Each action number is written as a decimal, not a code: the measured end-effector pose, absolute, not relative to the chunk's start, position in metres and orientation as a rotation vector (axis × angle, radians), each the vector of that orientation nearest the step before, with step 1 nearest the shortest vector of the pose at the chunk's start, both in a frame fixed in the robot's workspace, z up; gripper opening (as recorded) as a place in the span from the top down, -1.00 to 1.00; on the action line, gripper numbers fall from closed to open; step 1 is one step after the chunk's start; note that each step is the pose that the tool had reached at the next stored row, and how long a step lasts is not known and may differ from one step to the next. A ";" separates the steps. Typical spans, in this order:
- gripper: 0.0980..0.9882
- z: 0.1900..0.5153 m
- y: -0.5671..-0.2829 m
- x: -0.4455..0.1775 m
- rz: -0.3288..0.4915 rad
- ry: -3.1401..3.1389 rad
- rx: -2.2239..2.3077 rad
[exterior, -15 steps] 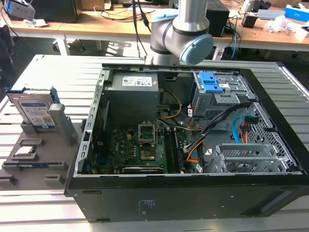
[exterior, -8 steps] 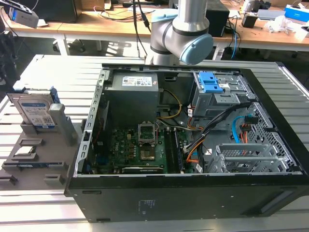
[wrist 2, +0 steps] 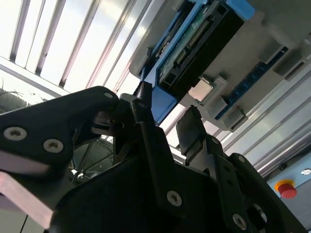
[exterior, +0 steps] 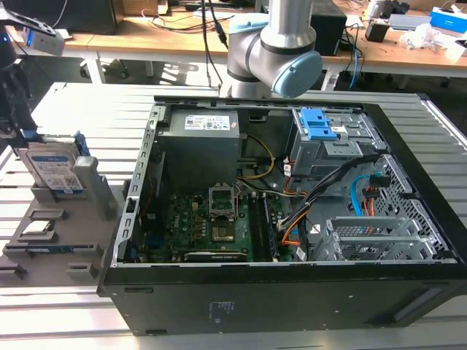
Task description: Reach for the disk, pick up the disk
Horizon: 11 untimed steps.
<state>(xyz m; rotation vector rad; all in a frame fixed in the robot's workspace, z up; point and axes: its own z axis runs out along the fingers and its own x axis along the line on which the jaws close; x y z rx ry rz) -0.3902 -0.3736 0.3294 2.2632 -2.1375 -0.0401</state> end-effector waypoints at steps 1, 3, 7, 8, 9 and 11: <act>0.14 0.327 -0.373 -0.390 -0.040 -2.138 2.263; 0.14 0.323 -0.373 -0.389 -0.041 -2.137 2.263; 0.14 0.314 -0.371 -0.386 -0.043 -2.136 2.262; 0.14 0.310 -0.370 -0.386 -0.044 -2.136 2.262; 0.14 0.308 -0.370 -0.386 -0.044 -2.136 2.261; 0.14 0.304 -0.370 -0.386 -0.044 -2.136 2.261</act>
